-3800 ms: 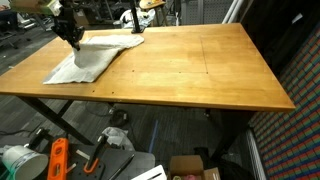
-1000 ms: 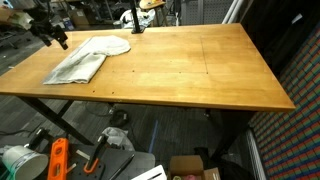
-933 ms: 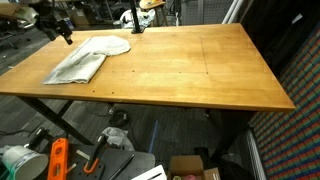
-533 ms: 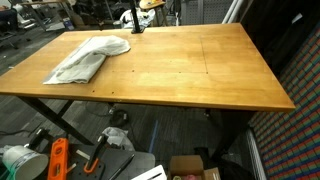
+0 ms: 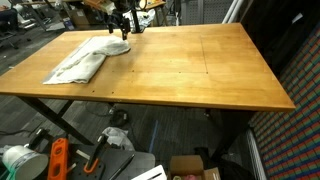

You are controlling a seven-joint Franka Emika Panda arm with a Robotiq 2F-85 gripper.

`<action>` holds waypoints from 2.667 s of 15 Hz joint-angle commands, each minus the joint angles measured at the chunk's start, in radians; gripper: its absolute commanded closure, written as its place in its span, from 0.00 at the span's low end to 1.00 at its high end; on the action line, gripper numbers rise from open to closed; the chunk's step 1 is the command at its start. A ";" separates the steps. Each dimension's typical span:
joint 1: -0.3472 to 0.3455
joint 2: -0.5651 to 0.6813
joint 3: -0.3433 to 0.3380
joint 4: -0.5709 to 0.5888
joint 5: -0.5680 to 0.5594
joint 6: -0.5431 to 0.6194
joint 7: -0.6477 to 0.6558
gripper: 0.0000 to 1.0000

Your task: Fold the cloth

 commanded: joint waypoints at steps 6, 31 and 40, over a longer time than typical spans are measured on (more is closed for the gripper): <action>-0.066 0.139 0.020 0.144 0.075 -0.105 -0.133 0.00; 0.034 0.058 0.027 0.072 0.087 -0.010 -0.082 0.82; 0.214 -0.046 0.037 -0.031 -0.027 0.128 0.054 0.84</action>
